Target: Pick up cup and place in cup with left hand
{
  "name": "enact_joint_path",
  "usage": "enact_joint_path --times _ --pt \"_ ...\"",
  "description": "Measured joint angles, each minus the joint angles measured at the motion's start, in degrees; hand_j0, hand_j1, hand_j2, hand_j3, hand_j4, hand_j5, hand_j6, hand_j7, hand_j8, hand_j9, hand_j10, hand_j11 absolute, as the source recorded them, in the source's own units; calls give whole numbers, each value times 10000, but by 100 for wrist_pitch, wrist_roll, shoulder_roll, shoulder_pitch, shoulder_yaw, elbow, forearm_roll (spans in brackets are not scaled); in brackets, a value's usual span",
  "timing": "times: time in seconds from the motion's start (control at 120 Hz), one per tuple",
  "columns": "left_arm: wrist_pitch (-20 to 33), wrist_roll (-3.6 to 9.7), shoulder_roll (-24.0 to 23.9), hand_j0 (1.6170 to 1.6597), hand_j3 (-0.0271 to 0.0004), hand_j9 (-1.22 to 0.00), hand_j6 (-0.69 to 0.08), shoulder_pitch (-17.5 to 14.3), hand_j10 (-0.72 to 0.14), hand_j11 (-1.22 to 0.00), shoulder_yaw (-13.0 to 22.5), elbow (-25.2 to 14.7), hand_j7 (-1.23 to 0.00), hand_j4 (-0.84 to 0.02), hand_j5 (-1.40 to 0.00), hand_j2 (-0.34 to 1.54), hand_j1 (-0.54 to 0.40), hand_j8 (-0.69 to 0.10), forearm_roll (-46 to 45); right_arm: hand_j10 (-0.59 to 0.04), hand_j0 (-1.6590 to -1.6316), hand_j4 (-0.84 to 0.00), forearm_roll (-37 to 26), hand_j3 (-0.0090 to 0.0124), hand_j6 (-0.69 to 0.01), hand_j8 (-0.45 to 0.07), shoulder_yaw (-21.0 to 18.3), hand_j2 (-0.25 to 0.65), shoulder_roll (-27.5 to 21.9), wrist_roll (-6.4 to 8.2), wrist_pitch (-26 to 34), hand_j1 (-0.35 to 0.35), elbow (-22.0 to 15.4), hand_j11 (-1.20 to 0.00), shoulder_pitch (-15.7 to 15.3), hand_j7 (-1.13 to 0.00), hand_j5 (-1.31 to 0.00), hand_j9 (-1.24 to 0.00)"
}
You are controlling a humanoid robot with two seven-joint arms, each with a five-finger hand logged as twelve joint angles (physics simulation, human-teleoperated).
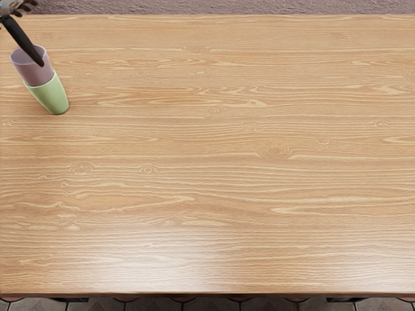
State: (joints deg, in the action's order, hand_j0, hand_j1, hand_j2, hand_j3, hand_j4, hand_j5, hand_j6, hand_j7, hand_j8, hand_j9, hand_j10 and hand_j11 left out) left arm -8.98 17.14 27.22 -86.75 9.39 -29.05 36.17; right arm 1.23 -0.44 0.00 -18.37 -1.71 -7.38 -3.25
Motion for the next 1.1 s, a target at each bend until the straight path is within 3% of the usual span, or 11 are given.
enact_joint_path --times 0.392,0.625,0.85,1.1 --pt "-77 13 -185 16580 0 -505 -423 -490 -416 -504 -25 -1298 -506 -416 -509 92 3039 -419 -694 -3 -16581 -3 0 0 -5 -4 -2 1 0 0 1 -3491 0 0 0 0 -1 0" --pt "-744 31 -136 16581 0 -398 -338 -838 -327 -397 -16 -2313 -399 -331 -401 70 3133 -335 -1536 -3 -16581 -4 -1 0 -5 -4 -1 0 0 0 -2 -3491 0 0 0 0 -1 0" --pt "-2217 36 -111 16581 0 -361 -305 -874 -295 -361 -24 -2559 -362 -299 -364 59 3162 -302 -2458 -3 -16581 -4 0 0 -6 -4 0 0 0 0 -1 -3491 0 0 0 0 -1 0" --pt "-2567 52 -85 16581 0 -319 -266 -869 -257 -318 5 -2865 -319 -262 -320 50 3200 -263 -2821 -3 -16581 -4 -1 0 -6 -4 -1 0 0 0 0 -3491 0 0 0 0 -1 0"
